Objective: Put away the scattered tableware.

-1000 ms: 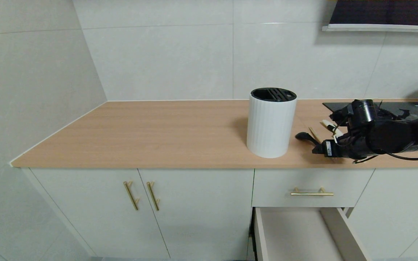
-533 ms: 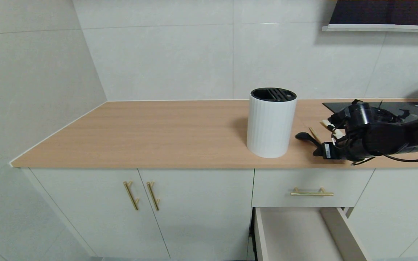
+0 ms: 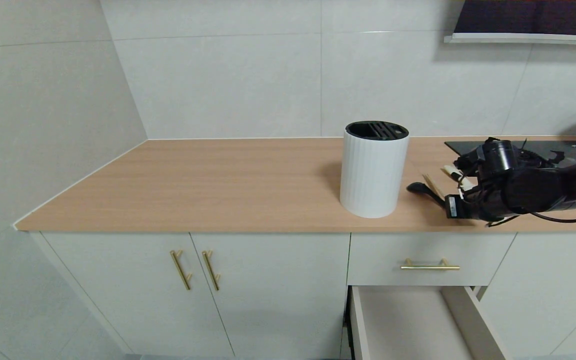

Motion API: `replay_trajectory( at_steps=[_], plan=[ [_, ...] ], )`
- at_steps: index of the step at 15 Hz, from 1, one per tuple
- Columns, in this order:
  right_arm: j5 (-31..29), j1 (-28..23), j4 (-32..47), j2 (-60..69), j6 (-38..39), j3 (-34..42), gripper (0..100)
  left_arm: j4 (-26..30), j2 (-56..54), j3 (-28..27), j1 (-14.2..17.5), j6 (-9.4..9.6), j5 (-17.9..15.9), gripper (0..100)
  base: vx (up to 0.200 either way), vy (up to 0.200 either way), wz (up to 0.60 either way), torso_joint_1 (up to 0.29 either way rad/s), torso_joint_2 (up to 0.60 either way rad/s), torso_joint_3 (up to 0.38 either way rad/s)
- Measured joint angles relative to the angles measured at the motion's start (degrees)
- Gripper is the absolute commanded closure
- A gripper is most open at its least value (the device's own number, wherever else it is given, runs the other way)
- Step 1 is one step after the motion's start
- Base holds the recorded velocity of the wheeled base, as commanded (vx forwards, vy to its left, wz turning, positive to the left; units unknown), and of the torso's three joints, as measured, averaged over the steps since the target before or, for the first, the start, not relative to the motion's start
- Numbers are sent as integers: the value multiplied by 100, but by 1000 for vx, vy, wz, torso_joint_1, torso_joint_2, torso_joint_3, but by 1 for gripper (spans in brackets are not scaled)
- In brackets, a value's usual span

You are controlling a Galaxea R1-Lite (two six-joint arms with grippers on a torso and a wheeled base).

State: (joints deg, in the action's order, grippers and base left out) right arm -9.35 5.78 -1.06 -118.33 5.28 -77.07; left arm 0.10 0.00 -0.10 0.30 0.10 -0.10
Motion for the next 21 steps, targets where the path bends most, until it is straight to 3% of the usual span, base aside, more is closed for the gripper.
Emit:
replay_trajectory(
  at_steps=[4,8,12,16,21],
  plan=[
    [13,-5,135,354,279,127,100,0,0,0,-4,0,-1,0,0,0,0,0,0,0],
    [482,11,689,1773,510,723,100,0,0,0,-4,0,2,0,0,0,0,0,0,0],
    [1063,41,2060,3241,519,1373,100,0,0,0,-4,0,0,0,0,0,0,0,0,0],
    [2002,212,2845,4023,-101,1585,100,0,0,0,-4,0,0,0,0,0,0,0,0,0],
    [2327,323,2865,4235,-384,1872,100,0,0,0,0,0,-1,0,0,0,0,0,0,0]
  ],
)
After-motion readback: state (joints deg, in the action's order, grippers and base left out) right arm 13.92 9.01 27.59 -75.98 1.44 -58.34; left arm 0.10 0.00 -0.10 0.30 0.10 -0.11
